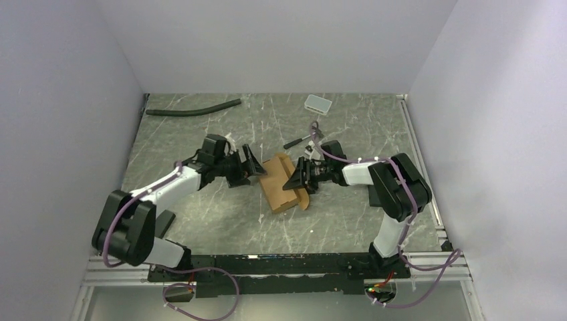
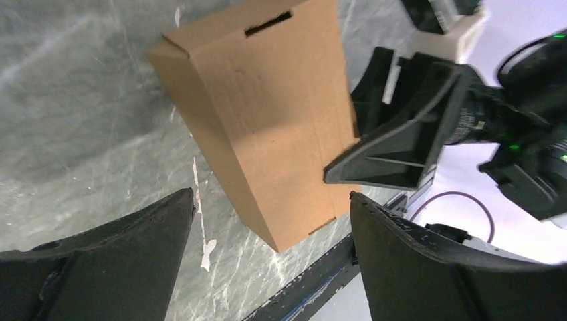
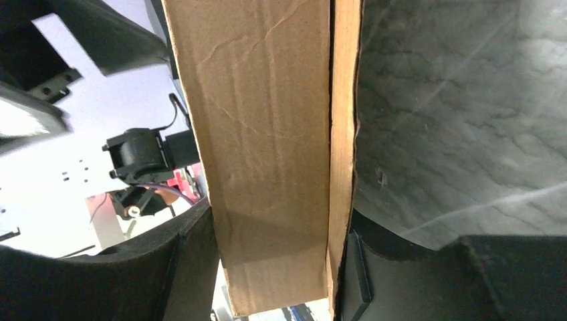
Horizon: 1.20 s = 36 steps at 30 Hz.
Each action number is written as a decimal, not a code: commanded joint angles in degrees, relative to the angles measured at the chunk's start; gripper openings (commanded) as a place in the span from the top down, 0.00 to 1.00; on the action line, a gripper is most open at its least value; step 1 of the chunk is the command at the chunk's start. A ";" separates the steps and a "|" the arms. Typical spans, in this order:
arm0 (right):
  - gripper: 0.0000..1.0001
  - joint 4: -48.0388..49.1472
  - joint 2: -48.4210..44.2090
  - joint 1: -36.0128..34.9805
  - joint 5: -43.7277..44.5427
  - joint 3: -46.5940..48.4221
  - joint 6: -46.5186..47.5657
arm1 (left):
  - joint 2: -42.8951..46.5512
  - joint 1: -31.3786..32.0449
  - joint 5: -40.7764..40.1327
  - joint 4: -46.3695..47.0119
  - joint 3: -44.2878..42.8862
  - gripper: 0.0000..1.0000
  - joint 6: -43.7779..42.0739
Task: Fold the paper box
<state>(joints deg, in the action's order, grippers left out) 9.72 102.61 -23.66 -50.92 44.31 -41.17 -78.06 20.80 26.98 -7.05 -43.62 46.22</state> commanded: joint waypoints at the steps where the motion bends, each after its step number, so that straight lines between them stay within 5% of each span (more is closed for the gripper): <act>1: 0.44 4.38 0.40 -0.95 2.71 1.99 -5.73 | -5.46 3.25 -5.93 -4.35 -4.89 0.09 3.59; 8: 0.19 -1.65 2.16 -0.53 4.49 4.86 1.09 | -16.52 5.89 -7.68 -10.21 -10.55 0.17 3.16; 9: 0.03 -2.76 1.99 -0.33 5.22 5.32 2.45 | -17.54 5.92 -7.79 -10.27 -10.75 0.19 3.03; 11: 0.00 -5.03 1.59 0.41 6.47 6.08 4.80 | -19.26 6.00 -8.35 -10.86 -11.14 0.24 2.45; 23: 0.00 -16.54 -6.05 6.24 15.72 9.26 19.64 | -22.77 5.83 -7.78 -11.57 -12.80 0.29 0.64; 28: 0.01 -14.85 -8.92 7.03 12.90 9.28 23.04 | -22.53 5.50 -5.84 -8.72 -11.68 0.34 1.59; 36: 0.39 -17.45 0.41 3.25 6.81 14.90 23.45 | -24.32 5.14 -2.00 -4.33 -10.88 0.45 3.36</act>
<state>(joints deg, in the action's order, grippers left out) -6.46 97.82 -18.74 -39.66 54.98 -18.74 -99.70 26.33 25.17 -12.78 -55.83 49.17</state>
